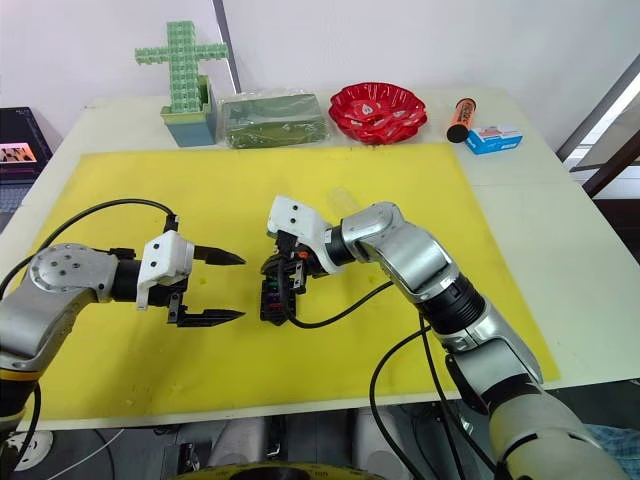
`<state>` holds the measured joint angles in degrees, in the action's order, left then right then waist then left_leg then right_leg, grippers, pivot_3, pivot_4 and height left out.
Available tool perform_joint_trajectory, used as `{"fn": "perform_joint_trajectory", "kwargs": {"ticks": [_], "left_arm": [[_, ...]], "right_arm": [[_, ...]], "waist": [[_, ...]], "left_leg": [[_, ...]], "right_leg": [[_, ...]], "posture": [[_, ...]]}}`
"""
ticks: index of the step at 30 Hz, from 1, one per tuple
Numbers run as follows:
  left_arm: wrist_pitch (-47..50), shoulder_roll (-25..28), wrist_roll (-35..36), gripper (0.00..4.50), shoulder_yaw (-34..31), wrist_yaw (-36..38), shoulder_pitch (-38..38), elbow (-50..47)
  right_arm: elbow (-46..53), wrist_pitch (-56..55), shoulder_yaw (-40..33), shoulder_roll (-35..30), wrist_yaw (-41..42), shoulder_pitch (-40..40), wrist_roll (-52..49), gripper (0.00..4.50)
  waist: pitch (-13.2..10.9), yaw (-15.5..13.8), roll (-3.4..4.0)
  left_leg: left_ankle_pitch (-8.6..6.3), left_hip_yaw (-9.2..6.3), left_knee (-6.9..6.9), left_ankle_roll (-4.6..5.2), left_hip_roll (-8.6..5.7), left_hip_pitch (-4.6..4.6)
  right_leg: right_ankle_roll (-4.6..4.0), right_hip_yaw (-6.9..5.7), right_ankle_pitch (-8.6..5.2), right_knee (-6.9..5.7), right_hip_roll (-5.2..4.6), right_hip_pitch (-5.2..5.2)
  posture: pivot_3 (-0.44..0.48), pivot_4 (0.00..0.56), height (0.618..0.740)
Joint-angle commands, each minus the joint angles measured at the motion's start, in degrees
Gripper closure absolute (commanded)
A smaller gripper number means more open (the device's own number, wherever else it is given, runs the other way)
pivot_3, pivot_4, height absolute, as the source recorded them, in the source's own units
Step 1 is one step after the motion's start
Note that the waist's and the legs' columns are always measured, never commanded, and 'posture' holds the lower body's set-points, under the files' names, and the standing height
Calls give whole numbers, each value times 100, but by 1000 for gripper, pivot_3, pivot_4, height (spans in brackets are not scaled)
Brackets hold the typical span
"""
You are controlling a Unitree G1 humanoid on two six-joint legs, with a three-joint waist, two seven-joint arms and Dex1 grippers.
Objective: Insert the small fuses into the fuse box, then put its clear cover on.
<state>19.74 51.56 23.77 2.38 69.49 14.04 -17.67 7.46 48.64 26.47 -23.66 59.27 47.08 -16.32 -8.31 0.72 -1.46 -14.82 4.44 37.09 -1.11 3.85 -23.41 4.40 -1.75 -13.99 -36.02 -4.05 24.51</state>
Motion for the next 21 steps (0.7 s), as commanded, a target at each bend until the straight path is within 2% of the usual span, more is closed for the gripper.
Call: {"fn": "perform_joint_trajectory", "kwargs": {"ticks": [1,21], "left_arm": [[7,67,97,0,-170,32,35,-164],[-48,58,61,0,-166,11,80,-72]], "right_arm": [[-40,-231,-140,16,-42,3,12,4468],[-450,-688,109,-47,93,-398,273,4468]], "waist": [[0,-1,0],[0,-4,-1]], "left_leg": [[0,0,0,0,0,0],[0,0,0,0,0,0]], "right_leg": [[0,0,0,0,0,0],[0,0,0,0,0,-1]], "posture": [[0,150,740],[0,150,740]]}}
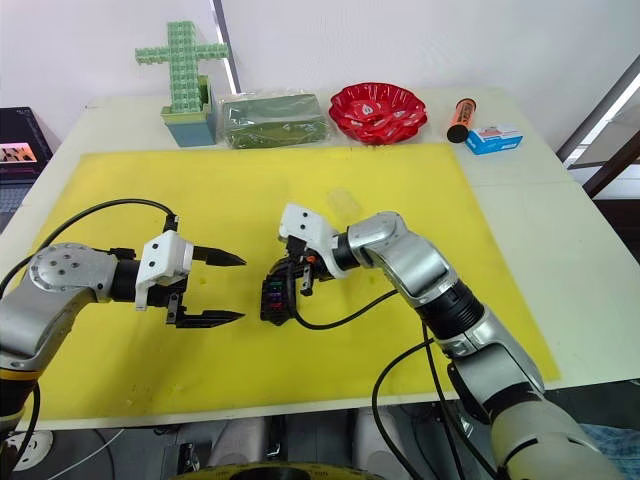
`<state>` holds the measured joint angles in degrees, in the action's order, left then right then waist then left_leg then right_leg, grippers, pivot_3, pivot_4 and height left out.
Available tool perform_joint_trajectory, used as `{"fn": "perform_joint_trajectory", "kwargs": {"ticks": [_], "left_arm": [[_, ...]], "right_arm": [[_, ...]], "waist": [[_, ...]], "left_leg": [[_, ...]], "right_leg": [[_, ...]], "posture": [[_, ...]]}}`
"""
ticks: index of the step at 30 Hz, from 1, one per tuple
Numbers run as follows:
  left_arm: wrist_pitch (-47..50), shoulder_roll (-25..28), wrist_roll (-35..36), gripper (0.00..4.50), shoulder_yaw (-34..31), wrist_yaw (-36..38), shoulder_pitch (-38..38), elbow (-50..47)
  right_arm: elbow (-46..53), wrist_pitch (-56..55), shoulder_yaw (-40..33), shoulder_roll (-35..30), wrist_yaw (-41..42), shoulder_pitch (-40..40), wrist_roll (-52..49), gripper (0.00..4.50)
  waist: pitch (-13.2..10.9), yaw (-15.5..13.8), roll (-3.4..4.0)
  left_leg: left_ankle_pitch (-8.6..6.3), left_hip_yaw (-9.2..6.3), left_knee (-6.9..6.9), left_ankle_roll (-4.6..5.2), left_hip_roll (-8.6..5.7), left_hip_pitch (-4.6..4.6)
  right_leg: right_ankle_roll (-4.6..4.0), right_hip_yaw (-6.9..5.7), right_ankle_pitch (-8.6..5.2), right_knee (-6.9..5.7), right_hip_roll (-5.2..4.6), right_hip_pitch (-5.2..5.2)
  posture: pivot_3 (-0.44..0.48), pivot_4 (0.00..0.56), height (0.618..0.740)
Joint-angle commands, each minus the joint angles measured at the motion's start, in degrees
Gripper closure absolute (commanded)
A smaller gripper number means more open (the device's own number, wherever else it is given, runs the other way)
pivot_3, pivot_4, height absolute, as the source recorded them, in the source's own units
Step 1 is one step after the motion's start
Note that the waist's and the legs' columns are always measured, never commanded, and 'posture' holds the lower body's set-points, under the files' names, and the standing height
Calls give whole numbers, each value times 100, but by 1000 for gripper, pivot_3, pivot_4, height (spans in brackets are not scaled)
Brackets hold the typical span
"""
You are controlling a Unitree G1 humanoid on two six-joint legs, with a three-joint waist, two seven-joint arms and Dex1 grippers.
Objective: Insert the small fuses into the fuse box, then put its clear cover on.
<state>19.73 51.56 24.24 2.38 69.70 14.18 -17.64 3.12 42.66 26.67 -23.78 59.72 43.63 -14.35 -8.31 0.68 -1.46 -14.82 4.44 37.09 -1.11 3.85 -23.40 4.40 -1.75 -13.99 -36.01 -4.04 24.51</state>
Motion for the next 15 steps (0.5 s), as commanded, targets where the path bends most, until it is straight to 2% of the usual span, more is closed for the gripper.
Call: {"fn": "perform_joint_trajectory", "kwargs": {"ticks": [1,15], "left_arm": [[-48,58,16,0,-166,-8,67,-72],[-55,27,16,0,-139,-24,55,-102]], "right_arm": [[-40,-106,98,-29,50,-71,95,4468],[-392,67,481,-54,77,-185,430,4468]], "waist": [[0,0,0],[3,-7,-1]], "left_leg": [[0,0,0,0,0,0],[0,0,1,0,0,6]], "right_leg": [[0,0,0,0,0,0],[0,0,0,0,0,-8]], "posture": [[0,150,740],[0,150,740]]}}
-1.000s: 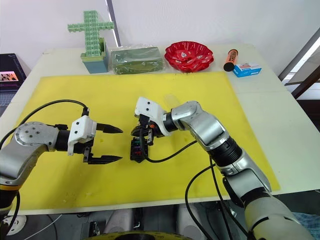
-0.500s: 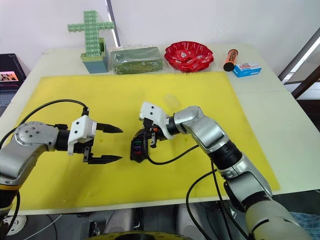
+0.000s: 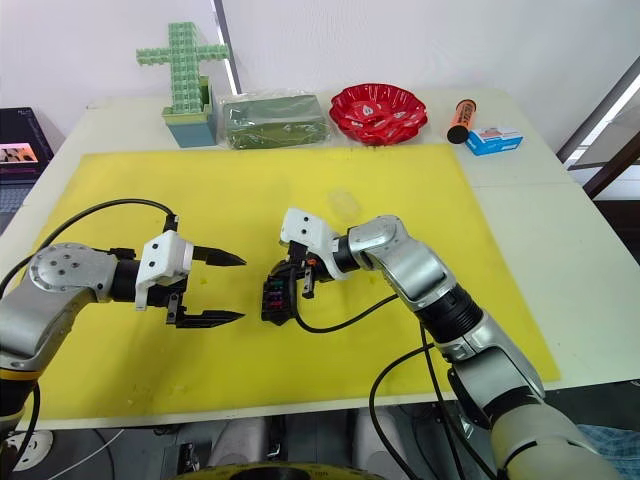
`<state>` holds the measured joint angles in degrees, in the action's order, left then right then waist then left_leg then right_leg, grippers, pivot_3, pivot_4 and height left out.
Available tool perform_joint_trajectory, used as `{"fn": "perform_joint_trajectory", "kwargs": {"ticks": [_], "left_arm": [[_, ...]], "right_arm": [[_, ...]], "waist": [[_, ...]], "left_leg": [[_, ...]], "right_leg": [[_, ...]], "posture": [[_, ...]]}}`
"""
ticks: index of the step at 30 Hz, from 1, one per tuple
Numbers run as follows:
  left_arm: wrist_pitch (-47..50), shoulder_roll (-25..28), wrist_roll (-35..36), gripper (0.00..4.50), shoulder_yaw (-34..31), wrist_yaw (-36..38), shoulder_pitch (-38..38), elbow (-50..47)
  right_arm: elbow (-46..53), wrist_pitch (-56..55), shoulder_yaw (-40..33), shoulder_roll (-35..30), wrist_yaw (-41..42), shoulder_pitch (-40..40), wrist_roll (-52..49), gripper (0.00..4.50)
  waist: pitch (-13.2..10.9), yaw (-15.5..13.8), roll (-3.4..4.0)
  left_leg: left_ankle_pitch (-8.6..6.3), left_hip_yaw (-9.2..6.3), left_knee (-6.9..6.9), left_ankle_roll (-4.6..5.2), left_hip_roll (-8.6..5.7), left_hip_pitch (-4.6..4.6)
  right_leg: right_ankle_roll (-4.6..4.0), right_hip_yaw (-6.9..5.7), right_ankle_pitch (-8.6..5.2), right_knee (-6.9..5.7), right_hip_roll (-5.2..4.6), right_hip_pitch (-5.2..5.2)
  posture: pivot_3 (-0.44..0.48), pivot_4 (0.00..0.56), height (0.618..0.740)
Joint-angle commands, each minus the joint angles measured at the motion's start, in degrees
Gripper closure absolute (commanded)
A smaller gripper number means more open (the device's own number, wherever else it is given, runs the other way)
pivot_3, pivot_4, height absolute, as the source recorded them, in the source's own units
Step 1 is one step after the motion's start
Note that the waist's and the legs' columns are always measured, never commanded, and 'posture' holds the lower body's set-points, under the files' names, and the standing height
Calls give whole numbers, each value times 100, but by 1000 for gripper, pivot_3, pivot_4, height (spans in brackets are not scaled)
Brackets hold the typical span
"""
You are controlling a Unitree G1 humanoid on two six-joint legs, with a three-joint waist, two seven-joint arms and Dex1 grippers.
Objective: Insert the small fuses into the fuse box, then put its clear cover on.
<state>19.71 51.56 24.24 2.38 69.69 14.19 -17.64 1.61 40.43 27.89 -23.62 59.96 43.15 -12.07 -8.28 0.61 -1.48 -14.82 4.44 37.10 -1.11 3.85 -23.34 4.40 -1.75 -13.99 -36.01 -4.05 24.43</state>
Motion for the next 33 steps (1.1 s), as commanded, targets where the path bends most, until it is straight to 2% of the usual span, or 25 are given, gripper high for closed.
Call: {"fn": "perform_joint_trajectory", "kwargs": {"ticks": [1,10,21,25,33], "left_arm": [[-66,16,9,0,-133,-27,52,-92],[-138,-53,-34,0,-91,-53,64,-34],[-170,-122,-63,0,11,10,236,47],[-189,-136,-86,0,102,130,407,146],[-167,-27,-68,0,48,331,408,127]], "right_arm": [[-255,365,414,-88,70,-118,225,4468],[-289,938,759,-103,-12,-60,357,4468],[-20,1079,585,-162,45,41,255,4468],[23,1219,756,-257,24,-19,349,4468],[-160,1492,916,32,-168,26,401,4468]], "waist": [[1,-1,0],[8,-9,1],[29,-15,10],[29,-13,11],[40,8,11]], "left_leg": [[0,0,0,0,0,0],[0,-1,0,0,-1,5],[0,-1,1,0,-2,6],[0,0,0,0,-2,6],[0,-1,0,0,-2,8]], "right_leg": [[0,0,0,0,0,0],[-1,0,-1,1,-1,-9],[-3,0,-2,2,-2,-10],[-2,0,-1,2,-2,-10],[-2,0,-2,1,-1,-10]], "posture": [[0,150,740],[0,150,740],[0,150,740],[0,150,740],[0,150,740]]}}
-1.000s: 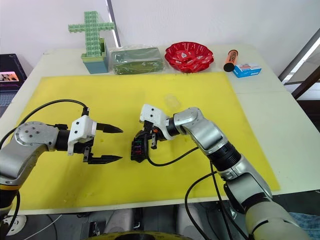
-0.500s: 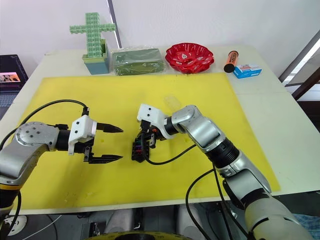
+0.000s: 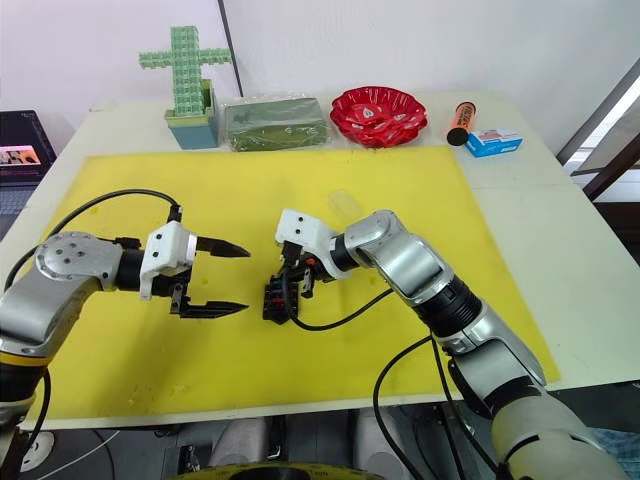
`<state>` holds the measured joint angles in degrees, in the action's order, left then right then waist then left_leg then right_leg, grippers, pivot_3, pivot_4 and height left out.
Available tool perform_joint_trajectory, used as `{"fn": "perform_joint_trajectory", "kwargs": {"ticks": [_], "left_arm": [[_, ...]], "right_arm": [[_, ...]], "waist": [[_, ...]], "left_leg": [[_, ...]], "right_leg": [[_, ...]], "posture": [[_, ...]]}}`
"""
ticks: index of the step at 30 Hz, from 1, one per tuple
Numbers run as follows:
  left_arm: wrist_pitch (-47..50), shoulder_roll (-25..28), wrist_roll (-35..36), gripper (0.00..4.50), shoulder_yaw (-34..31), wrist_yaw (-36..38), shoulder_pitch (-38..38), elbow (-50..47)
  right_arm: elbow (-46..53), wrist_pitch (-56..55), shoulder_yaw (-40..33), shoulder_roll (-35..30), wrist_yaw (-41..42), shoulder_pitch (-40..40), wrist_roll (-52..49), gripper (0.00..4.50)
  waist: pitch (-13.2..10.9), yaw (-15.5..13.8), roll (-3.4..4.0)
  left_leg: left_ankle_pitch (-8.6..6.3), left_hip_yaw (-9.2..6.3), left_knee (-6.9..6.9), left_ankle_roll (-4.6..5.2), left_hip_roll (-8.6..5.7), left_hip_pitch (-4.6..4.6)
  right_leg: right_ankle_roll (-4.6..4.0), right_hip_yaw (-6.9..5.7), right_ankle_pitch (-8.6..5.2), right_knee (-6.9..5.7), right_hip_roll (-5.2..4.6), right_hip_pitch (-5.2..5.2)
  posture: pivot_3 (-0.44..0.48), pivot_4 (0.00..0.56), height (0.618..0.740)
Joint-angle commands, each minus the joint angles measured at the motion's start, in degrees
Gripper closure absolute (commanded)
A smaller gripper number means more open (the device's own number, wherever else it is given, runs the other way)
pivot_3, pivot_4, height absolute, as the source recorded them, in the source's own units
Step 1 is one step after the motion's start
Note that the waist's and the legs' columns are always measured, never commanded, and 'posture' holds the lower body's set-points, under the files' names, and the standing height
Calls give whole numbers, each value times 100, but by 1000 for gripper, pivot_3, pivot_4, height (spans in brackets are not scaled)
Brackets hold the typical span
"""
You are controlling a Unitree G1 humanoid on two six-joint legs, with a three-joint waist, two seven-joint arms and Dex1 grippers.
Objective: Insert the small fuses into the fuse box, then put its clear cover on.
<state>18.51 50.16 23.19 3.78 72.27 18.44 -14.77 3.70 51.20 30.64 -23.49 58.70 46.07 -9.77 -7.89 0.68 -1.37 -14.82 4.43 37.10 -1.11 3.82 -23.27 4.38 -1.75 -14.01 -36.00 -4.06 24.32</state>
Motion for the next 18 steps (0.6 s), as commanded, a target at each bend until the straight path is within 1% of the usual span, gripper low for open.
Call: {"fn": "perform_joint_trajectory", "kwargs": {"ticks": [1,3,5,13,18], "left_arm": [[-82,149,29,0,-129,109,-70,-150],[-25,203,92,0,-204,121,-82,-180],[29,236,125,0,-224,123,-66,-219],[134,262,128,0,-222,61,-138,-380],[181,398,232,0,-395,126,-216,-411]], "right_arm": [[-380,447,665,78,-80,-255,182,4468],[-318,454,597,142,-119,-201,162,4468],[-180,546,367,153,-108,-131,25,4468],[545,985,-266,-16,-67,260,-416,4468],[866,1117,-676,-165,-53,524,-742,4468]], "waist": [[3,4,0],[4,7,1],[4,9,1],[1,-2,5],[-3,3,6]], "left_leg": [[0,0,0,0,0,0],[0,0,-2,0,1,2],[0,-1,-2,0,1,3],[0,-1,-1,0,1,-3],[0,-1,-1,0,1,-10]], "right_leg": [[1,0,0,0,0,0],[0,0,0,0,1,0],[0,0,0,-1,1,0],[-1,0,-1,0,0,4],[-1,0,0,0,0,14]], "posture": [[0,150,740],[0,150,740],[0,150,740],[0,150,740],[0,150,740]]}}
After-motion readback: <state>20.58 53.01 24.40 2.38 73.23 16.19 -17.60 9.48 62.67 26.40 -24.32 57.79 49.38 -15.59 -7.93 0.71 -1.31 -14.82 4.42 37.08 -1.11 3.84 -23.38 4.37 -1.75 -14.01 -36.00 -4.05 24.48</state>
